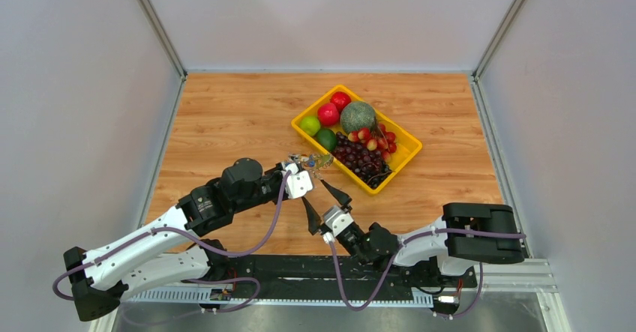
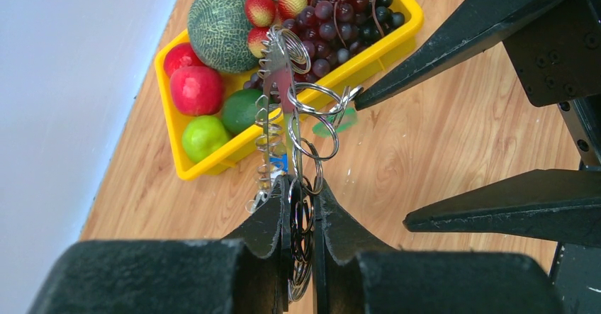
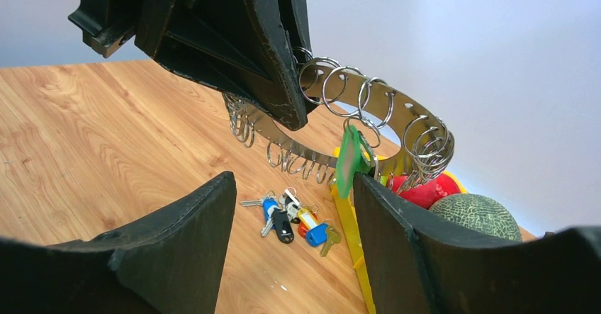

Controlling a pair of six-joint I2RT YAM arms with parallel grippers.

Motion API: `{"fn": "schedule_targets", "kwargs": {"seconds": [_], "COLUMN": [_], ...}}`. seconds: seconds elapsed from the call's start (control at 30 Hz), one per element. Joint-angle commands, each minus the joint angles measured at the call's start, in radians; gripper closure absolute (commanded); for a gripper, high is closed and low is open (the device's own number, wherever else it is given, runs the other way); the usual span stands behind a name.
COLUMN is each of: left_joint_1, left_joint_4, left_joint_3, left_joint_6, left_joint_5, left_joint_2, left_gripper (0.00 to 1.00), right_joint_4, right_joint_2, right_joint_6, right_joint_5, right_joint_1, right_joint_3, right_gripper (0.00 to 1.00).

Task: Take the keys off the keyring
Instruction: Remove the key from the keyring.

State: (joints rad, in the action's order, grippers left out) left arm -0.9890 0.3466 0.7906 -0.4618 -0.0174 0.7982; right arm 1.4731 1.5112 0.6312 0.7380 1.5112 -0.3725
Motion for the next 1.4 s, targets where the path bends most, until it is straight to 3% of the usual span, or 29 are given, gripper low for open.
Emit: {"fn": "schedule_targets", "kwargs": {"seconds": [0.0,0.27,0.43,0.97,1.17,1.27,1.37], "left_joint_1": [-0.005,-0.004,-0.004,-0.005,-0.004,-0.005,-0.004], "left_joint_4": [-0.075,-0.075,-0.075,-0.076,-0.076,-0.077,-0.082], "left_joint_3": [0.009,0.009,0.008,0.007,0.006,0.002,-0.003], "left_joint_6": [0.004,0.005,0.004,0.005,0.002,-0.006,-0.015], "left_joint_5": [-0.009,-0.009,-0.008,-0.004,-0.006,-0.018,-0.047], "left_joint_2": [-0.021,-0.021,-0.022,-0.021,-0.022,-0.024,-0.03], "left_gripper": [1.0,1.0,1.0,1.0,1.0,1.0,1.0], "right_joint_4": [0.17,0.204,0.202,0.204,0.201,0.115,-0.191], "right_joint_2": [-0.009,0.01,-0.006,-0.072,-0.102,-0.172,-0.323], "right_joint_6": [0.047,0.109,0.098,0.095,0.078,0.046,-0.1], "right_joint_5": [-0.015,0.026,0.082,0.15,0.072,0.012,-0.062], "right_joint_1": [0.006,0.006,0.006,0.007,0.009,0.007,-0.021], "right_joint_3": [-0.016,-0.04,-0.033,-0.007,0.015,0.04,0.027], "right_gripper": [0.34,0.38,0.48,0.38,0.52,0.56,0.55]}}
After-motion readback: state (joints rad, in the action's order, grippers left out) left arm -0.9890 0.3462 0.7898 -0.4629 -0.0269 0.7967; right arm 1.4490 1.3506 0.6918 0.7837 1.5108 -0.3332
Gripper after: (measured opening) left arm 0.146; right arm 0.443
